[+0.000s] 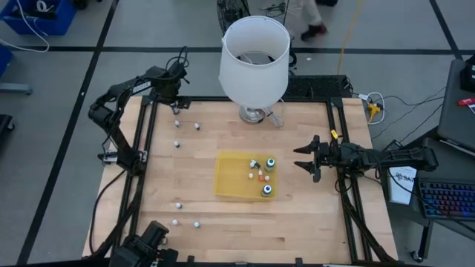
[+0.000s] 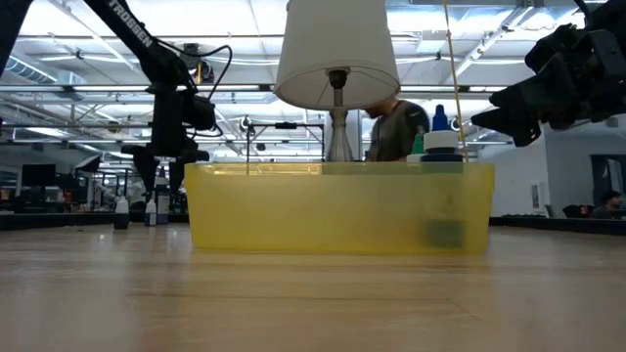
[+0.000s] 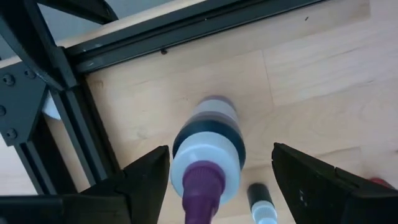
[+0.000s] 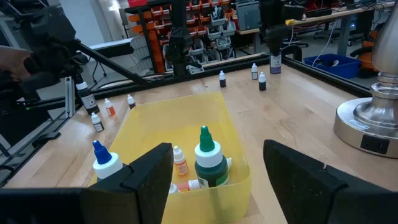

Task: Pick & Place food coloring
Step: Put the purple food coloring bottle into the yellow bin

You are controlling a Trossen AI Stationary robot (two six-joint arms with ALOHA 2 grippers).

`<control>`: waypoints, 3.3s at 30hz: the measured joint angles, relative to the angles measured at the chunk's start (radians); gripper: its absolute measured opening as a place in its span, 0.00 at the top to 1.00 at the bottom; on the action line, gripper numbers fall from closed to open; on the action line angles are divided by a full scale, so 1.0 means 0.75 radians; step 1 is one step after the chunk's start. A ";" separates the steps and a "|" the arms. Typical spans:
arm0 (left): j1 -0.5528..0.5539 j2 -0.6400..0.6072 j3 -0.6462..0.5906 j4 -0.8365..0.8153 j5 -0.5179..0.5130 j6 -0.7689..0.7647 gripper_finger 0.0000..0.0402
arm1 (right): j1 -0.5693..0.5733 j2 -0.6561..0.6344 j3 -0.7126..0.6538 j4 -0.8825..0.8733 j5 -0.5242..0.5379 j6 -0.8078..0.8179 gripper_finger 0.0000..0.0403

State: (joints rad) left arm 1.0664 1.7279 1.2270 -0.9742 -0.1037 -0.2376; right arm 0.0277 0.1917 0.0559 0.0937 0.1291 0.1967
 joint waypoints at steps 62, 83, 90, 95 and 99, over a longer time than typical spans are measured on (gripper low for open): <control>-0.030 -0.109 -0.023 0.010 -0.008 0.075 0.63 | 0.000 0.000 0.000 0.000 0.000 0.000 0.41; -1.148 -0.492 0.282 -0.166 -0.053 -0.128 0.63 | 0.000 0.001 0.000 0.000 0.000 0.000 0.41; -1.350 -0.220 0.475 -0.166 -0.141 -0.131 0.63 | 0.000 0.001 0.000 0.000 0.000 0.000 0.41; -1.380 -0.025 0.506 -0.175 -0.139 -0.046 0.62 | 0.000 0.001 0.000 0.000 0.000 0.000 0.41; -1.381 0.098 0.509 -0.179 -0.141 -0.065 0.58 | 0.001 0.001 0.000 0.000 0.000 0.000 0.41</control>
State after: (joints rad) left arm 0.0303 1.8011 1.6085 -1.1082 -0.2096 -0.2866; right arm 0.0280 0.1921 0.0559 0.0937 0.1291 0.1967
